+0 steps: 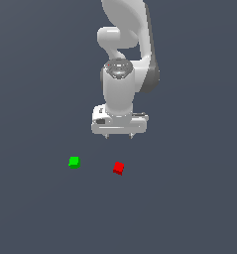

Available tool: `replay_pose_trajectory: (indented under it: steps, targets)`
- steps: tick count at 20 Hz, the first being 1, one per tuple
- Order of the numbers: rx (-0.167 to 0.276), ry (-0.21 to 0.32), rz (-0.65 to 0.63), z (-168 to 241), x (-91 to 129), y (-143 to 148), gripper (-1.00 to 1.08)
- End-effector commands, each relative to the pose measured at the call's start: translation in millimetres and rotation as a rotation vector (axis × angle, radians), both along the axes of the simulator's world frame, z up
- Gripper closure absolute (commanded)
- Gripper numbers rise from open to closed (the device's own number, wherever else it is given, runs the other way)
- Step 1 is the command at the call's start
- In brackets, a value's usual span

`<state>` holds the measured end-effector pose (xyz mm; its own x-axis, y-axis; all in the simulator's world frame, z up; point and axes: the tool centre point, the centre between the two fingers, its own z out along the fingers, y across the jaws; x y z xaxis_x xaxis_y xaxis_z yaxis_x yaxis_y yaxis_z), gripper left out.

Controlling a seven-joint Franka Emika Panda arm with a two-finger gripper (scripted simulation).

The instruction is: Stack the red cube on top of the green cube.

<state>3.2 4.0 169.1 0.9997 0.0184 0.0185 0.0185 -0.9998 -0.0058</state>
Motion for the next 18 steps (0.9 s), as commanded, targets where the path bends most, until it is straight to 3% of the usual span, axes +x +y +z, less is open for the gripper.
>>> replay_pose_trajectory:
  steps: [1,9,18]
  targets:
    - [0.0,0.0,0.0,0,0,0,-0.92]
    - [-0.001,0.002,-0.04,-12,9,2,-0.92]
    - [-0.003,0.01,-0.176,-52,39,4,-0.92]
